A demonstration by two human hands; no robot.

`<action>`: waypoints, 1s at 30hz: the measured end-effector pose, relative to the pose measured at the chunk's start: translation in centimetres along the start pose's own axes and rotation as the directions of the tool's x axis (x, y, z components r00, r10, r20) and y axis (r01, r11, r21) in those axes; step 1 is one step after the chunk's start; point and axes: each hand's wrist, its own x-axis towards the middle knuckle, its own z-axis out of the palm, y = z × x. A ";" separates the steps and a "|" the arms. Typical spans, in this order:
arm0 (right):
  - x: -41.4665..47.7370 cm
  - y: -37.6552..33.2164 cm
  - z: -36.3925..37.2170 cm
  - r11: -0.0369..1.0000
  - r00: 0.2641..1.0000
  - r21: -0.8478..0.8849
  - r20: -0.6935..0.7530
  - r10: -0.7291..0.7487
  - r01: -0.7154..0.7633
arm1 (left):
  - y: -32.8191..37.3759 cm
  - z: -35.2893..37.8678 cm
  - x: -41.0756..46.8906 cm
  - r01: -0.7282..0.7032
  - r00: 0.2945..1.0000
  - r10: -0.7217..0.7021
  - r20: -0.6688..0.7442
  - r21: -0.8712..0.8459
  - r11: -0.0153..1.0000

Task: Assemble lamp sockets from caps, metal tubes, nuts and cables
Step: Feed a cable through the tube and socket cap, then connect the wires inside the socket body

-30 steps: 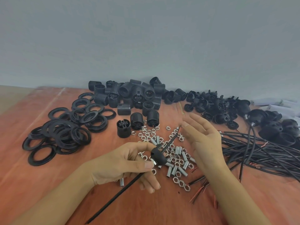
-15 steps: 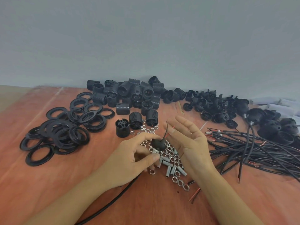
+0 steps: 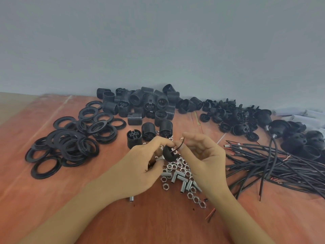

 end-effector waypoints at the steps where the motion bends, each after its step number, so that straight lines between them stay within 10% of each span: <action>1: -0.2 0.1 0.1 0.999 1.000 -0.046 0.006 -0.009 0.010 | 0.0 0.3 -0.1 0.021 1.000 -0.021 -0.001 -0.070 0.997; 30: -0.7 0.7 0.4 0.989 0.992 -0.099 0.071 -0.101 0.107 | -1.1 1.4 -0.3 -0.078 0.963 0.036 -0.268 -0.147 0.986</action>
